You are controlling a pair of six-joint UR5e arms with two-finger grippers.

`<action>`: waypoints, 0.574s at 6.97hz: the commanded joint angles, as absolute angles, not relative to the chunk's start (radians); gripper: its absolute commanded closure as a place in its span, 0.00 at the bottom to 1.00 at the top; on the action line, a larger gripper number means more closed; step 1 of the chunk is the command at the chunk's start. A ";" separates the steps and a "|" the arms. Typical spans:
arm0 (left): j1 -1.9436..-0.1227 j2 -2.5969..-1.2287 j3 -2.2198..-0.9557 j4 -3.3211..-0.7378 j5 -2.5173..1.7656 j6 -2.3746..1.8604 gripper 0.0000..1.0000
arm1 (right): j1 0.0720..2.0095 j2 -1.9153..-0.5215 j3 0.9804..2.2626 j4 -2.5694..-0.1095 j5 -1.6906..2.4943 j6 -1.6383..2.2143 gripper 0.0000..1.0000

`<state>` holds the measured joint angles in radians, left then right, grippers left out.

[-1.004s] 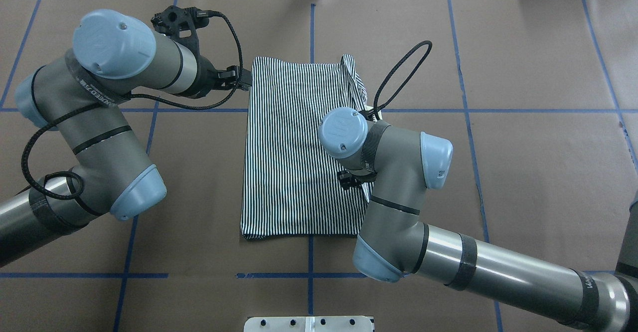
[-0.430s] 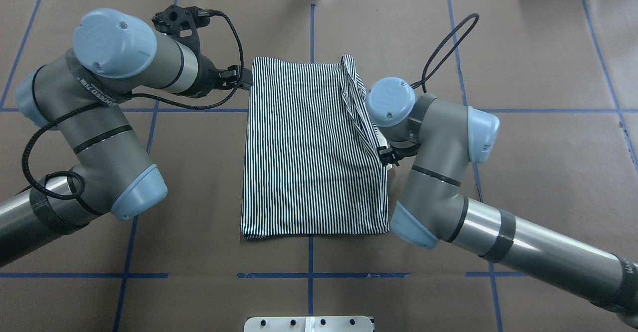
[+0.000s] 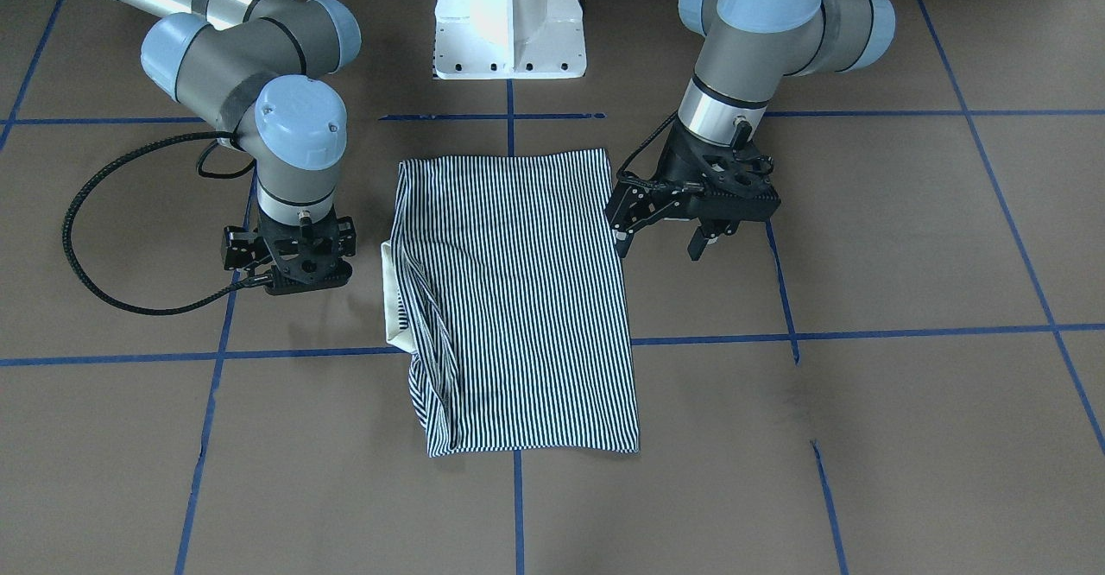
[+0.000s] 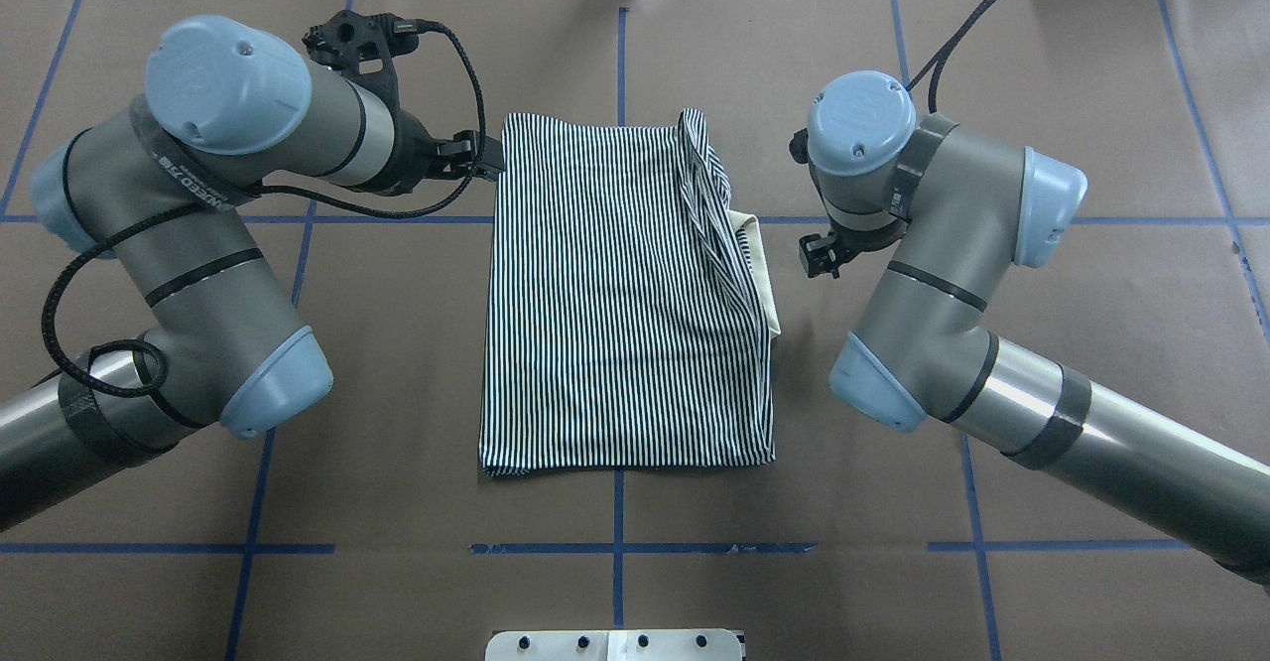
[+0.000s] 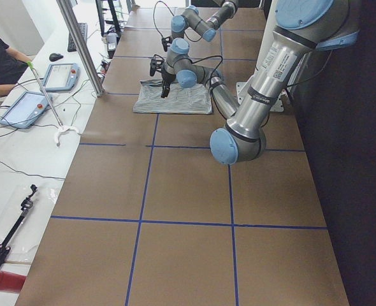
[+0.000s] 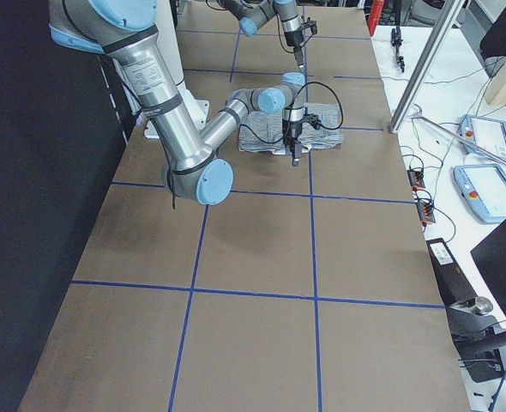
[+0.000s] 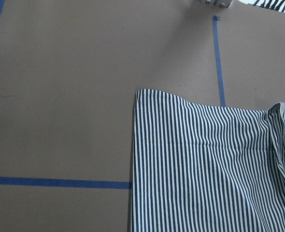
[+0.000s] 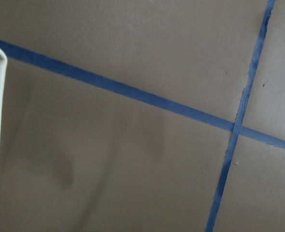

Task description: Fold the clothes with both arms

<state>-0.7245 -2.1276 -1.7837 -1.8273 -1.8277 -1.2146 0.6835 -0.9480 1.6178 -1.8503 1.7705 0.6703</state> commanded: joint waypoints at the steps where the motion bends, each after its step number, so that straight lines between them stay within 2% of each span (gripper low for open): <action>1: -0.742 -2.126 -1.786 -1.824 -1.865 -1.212 0.00 | 0.692 -0.675 1.300 -1.755 1.772 0.676 0.00; 2: -0.752 -2.125 -1.786 -1.819 -1.865 -1.210 0.00 | 0.690 -0.601 1.161 -1.632 1.772 0.705 0.00; 3: -0.753 -2.122 -1.786 -1.821 -1.865 -1.210 0.00 | 0.686 -0.530 1.069 -1.609 1.773 0.707 0.00; 4: -0.753 -2.121 -1.787 -1.821 -1.865 -1.210 0.00 | 0.666 -0.519 1.057 -1.609 1.772 0.709 0.00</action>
